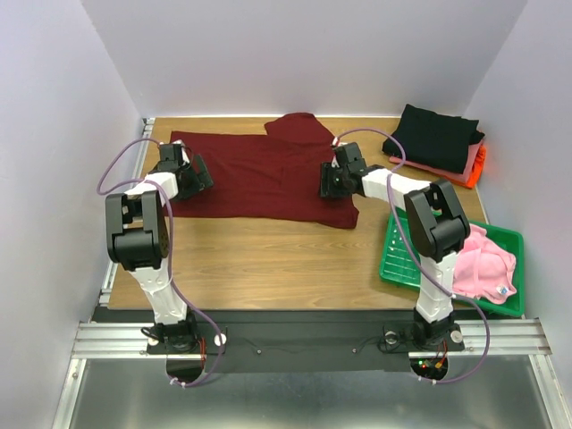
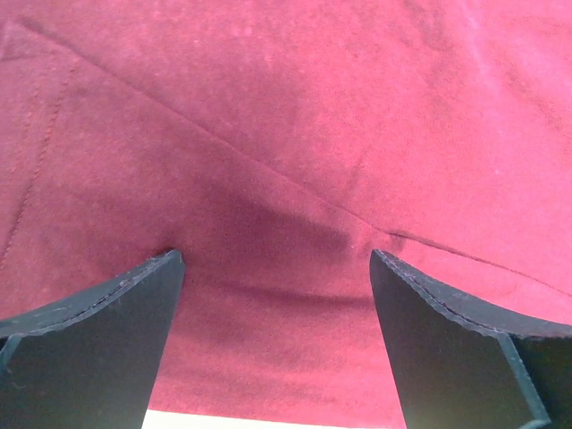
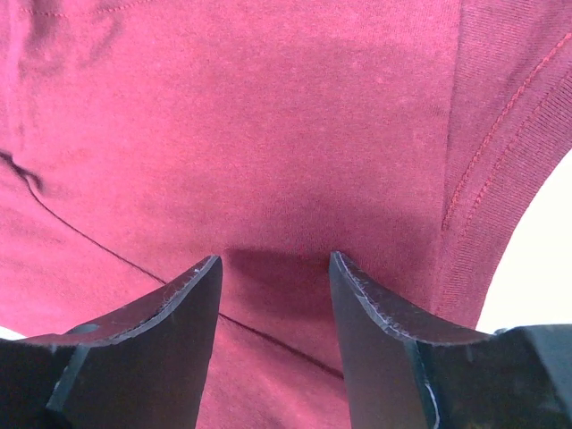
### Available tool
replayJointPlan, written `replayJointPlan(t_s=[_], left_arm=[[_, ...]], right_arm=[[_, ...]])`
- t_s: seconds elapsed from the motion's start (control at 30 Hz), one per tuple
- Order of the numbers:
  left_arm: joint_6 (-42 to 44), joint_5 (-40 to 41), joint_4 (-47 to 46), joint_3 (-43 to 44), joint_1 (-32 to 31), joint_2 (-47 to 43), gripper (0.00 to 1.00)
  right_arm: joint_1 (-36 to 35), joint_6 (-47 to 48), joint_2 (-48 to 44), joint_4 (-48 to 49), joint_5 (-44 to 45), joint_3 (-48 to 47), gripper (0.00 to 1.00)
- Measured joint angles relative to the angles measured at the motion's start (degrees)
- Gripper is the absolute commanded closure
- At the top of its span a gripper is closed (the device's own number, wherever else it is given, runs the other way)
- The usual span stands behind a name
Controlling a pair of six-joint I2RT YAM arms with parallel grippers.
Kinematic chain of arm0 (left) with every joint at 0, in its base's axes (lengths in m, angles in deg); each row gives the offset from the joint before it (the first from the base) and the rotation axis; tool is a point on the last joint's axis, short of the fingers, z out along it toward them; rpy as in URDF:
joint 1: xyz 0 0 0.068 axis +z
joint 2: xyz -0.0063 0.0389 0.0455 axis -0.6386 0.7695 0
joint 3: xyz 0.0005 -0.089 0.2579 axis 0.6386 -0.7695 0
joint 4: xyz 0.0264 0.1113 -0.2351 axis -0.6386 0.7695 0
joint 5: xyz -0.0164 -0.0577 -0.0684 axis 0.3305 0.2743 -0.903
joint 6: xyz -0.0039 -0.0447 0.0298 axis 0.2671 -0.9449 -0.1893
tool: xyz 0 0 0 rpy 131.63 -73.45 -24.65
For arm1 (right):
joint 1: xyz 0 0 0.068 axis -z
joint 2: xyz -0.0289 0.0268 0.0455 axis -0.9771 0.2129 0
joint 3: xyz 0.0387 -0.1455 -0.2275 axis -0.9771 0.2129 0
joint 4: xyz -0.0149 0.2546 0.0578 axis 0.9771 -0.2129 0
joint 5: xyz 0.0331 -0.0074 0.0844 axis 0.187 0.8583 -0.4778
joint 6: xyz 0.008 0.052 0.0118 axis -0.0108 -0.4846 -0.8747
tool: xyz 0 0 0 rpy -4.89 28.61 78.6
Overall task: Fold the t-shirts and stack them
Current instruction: Fold the tshirt
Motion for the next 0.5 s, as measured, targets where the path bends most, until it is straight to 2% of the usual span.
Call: replayJointPlan(t_s=[0.5], left_arm=[[-0.48, 2.64, 5.07, -12.96, 0.42, -12.09, 0.02]], right_arm=[[-0.15, -2.51, -5.92, -3.23, 1.46, 6.8, 0.42]])
